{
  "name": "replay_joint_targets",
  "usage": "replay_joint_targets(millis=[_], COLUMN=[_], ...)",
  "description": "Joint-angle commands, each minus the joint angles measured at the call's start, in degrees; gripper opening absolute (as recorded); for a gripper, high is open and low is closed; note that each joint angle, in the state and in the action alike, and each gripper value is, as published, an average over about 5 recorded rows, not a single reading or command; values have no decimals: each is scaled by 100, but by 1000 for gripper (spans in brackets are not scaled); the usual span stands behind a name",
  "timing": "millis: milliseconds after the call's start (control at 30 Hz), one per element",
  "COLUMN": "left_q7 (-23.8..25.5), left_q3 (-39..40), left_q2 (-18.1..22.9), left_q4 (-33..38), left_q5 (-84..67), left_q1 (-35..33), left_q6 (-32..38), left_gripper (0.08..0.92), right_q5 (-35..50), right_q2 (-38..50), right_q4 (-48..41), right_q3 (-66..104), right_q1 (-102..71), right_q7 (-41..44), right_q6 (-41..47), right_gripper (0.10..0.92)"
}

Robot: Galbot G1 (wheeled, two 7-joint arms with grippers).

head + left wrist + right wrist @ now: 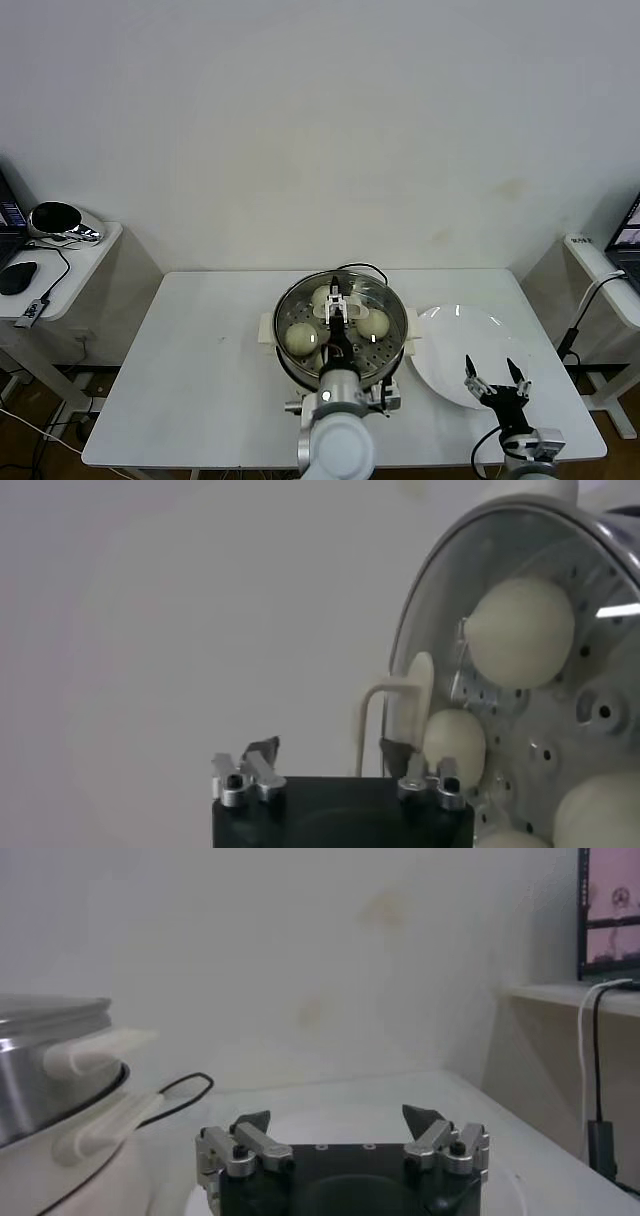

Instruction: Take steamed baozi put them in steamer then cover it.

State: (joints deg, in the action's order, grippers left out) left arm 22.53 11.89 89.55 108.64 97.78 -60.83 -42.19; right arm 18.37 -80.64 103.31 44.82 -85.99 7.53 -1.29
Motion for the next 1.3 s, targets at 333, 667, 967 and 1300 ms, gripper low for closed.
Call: replay_joint_targets(millis=[333, 667, 967, 1300], left_q7=[-943, -3281, -2704, -2196], left_q3=[-529, -2997, -4609, -4812], left_q2=[-292, -1015, -917, -865], left_q4=[1534, 2357, 1768, 1159], left_q5=[-1259, -6701, -9792, -10556], left_q1=[-591, -1867, -3287, -4150], left_q6=[443, 2401, 3289, 3134], left_gripper=[823, 823, 823, 823], right_q5=[-150, -262, -358, -246], right_q2=[57, 213, 43, -6], right_q4=[191, 565, 810, 1100], right_q3=[-34, -265, -299, -154], right_q1=[-196, -639, -840, -1273], right_q7=[143, 382, 27, -66], right_q6=[-60, -236, 40, 157], right_gripper=[823, 823, 823, 823])
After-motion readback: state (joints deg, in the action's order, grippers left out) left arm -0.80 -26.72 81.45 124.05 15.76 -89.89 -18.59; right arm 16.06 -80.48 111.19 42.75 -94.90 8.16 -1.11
